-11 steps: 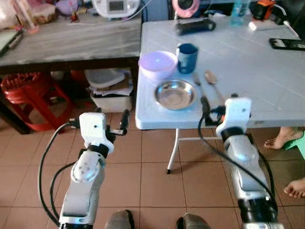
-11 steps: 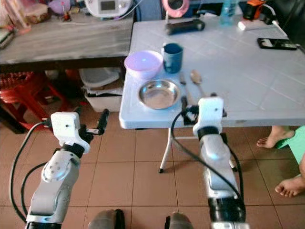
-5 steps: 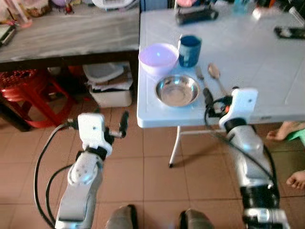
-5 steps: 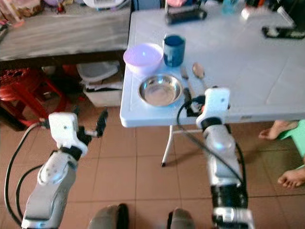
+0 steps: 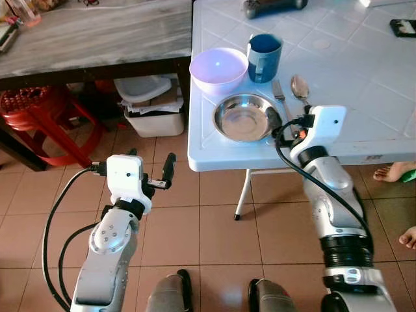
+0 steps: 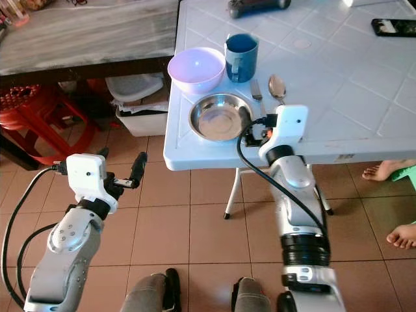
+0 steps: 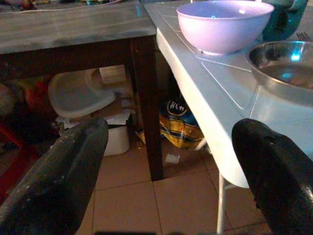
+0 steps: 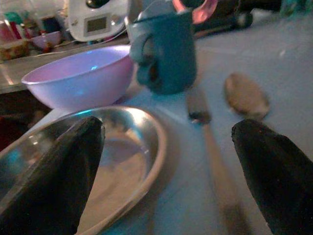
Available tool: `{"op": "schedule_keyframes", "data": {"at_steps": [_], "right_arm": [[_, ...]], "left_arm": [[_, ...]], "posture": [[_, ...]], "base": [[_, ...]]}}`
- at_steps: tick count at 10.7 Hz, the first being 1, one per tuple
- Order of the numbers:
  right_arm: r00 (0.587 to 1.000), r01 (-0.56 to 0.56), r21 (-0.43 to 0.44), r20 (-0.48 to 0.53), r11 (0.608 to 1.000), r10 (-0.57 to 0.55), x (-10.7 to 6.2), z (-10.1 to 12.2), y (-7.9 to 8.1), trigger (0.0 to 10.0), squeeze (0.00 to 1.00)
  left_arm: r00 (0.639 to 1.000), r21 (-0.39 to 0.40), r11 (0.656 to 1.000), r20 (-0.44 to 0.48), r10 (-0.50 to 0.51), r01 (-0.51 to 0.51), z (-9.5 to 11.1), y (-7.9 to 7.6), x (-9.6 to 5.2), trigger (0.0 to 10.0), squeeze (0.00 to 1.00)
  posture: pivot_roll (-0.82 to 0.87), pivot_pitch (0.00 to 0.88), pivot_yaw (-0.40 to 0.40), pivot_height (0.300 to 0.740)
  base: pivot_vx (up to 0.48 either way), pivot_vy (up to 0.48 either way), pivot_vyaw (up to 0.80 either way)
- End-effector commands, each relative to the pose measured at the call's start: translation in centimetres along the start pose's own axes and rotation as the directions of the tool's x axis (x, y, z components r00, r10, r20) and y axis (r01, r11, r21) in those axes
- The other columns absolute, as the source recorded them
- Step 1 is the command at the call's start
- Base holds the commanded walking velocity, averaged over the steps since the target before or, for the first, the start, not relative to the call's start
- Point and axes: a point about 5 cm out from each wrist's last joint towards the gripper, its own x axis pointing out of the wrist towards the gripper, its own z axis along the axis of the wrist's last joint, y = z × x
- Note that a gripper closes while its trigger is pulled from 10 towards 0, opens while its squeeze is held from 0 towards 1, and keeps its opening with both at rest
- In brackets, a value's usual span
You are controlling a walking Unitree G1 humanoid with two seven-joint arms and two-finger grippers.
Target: Setting the table
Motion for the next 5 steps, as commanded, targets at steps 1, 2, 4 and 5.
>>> {"op": "schedule_keyframes", "data": {"at_steps": [1, 2, 4, 5], "right_arm": [[0.999, -0.028, 0.042, -0.017, 0.999, 0.029, 0.2, -0.1, 0.7, 10.0, 0.0], [0.998, -0.052, 0.078, -0.04, 0.996, 0.055, 0.3, -0.5, 1.2, 10.0, 0.0], [0.994, -0.076, 0.15, -0.069, 0.986, 0.087, 0.3, -1.0, 1.9, 10.0, 0.0], [0.991, -0.098, 0.163, -0.074, 0.982, 0.111, 0.4, -1.0, 2.4, 10.0, 0.0]], "left_arm": [[1.0, 0.015, 1.0, -0.003, -0.005, 0.005, 0.2, 0.3, -0.3, 10.0, 0.0], [1.0, 0.017, 1.0, -0.008, -0.014, 0.015, 0.3, 0.1, -0.3, 10.0, 0.0], [1.0, 0.019, 1.0, -0.011, -0.021, 0.021, 0.3, 0.1, -0.4, 10.0, 0.0], [1.0, 0.019, 1.0, -0.012, -0.023, 0.023, 0.3, 0.1, -0.4, 10.0, 0.0]], "posture": [[0.06, 0.217, 0.141, 0.74], [0.06, 0.219, 0.144, 0.74], [0.06, 0.224, 0.146, 0.74], [0.06, 0.227, 0.146, 0.74]], "base": [[0.0, 0.0, 0.0], [0.0, 0.0, 0.0], [0.0, 0.0, 0.0], [0.0, 0.0, 0.0]]}}
